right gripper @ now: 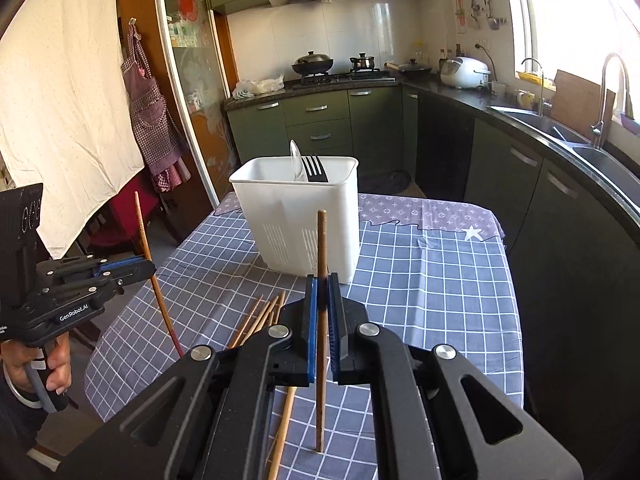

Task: Organize utensils
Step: 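Carry both chopsticks upright over the white holder with both tools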

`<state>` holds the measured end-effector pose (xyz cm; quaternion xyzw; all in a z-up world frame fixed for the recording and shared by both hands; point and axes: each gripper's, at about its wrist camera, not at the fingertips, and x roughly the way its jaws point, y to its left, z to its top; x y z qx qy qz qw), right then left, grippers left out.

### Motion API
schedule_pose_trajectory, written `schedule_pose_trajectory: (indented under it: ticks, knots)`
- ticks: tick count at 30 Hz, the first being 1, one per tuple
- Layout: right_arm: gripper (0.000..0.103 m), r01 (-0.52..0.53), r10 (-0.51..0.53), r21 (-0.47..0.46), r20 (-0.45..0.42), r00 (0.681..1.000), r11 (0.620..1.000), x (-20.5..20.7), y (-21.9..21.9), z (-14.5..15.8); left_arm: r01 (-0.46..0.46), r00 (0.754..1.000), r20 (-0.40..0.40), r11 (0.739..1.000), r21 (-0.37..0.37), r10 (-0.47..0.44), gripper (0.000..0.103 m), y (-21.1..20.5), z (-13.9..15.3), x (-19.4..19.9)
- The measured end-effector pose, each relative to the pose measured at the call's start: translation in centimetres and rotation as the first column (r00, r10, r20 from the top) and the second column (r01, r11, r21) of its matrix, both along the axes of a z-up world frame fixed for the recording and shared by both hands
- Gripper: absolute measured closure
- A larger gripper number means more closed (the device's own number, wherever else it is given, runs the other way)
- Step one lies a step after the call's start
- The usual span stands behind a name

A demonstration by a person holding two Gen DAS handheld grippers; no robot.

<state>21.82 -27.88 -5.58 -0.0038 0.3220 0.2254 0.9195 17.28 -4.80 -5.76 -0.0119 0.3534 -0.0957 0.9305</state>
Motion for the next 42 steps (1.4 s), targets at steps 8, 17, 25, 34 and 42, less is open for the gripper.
schedule_pose_trajectory:
  ticks: [8,17,25,34,42]
  knots:
    - [0.097,0.006,-0.007,0.018,0.013,1.000,1.000,-0.4,-0.4,0.3,0.007,1.000,0.009,1.000,0.010,-0.007,0.097,-0.1,0.6,-0.2]
    - [0.097,-0.003,0.003,0.026,0.016,1.000,1.000,-0.4,-0.2,0.4,0.010,1.000,0.013,1.000,0.010,-0.010,0.097,0.0,0.8,-0.3]
    - [0.097,-0.011,0.010,0.033,0.023,1.000,0.999,-0.6,-0.1,0.9,0.016,1.000,0.026,1.000,0.014,-0.017,0.097,-0.1,1.4,-0.4]
    - [0.097,-0.022,0.021,0.044,0.032,0.999,0.999,-0.6,-0.2,1.7,0.021,0.999,0.040,1.000,0.021,-0.021,0.097,-0.1,2.4,-0.3]
    - [0.097,-0.032,0.030,0.038,0.041,0.999,0.999,-0.7,-0.1,2.6,0.052,0.996,0.067,0.999,-0.010,-0.051,0.097,0.1,5.8,0.5]
